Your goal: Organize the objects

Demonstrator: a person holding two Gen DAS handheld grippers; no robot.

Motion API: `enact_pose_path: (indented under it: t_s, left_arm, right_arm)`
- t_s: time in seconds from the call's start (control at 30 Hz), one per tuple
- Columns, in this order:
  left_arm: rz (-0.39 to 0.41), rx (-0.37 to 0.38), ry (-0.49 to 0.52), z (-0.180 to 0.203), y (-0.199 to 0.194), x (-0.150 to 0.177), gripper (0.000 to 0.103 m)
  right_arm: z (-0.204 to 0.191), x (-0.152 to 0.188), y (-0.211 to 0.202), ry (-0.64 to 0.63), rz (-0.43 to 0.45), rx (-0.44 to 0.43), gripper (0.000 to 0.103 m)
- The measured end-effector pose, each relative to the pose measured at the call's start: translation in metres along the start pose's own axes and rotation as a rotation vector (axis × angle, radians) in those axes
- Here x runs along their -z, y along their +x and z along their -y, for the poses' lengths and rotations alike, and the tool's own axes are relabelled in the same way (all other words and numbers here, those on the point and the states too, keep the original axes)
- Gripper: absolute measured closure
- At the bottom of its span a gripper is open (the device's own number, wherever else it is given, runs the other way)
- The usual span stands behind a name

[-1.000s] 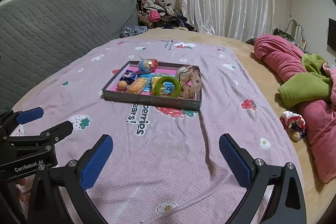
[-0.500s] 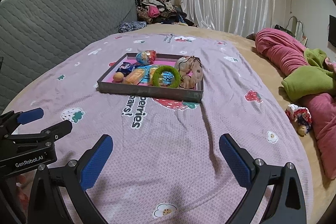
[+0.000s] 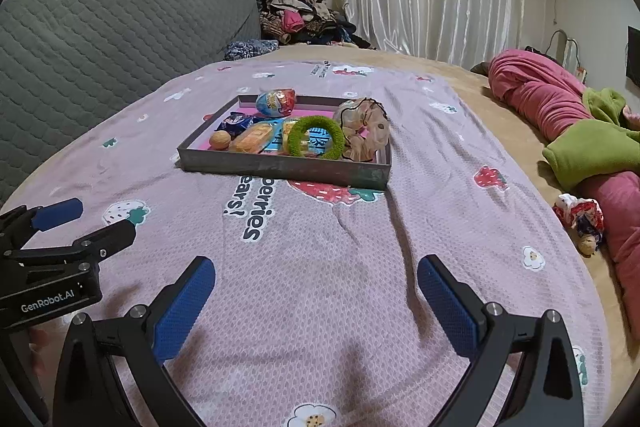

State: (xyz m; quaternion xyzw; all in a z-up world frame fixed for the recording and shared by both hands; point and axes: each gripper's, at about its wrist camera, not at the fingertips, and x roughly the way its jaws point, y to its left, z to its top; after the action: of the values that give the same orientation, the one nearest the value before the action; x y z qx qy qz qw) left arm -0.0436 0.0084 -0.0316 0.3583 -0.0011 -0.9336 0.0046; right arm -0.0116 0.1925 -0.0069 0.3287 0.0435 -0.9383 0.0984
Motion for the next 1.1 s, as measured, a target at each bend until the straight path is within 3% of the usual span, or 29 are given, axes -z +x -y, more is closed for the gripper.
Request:
enact_pose_path:
  t_s: [0.7,1.1]
  left_arm:
    - [0.002,0.051,0.002,0.0038,0.0034,0.0023,0.018]
    - [0.027,0.036,0.015,0.0055,-0.0023,0.002,0.018]
  right_arm:
    - [0.0002,0.0039,0.0071,-0.003,-0.009,0.005,0.001]
    - [0.0004,0.0047,0.0046,-0.008,-0.006,0.012,0.001]
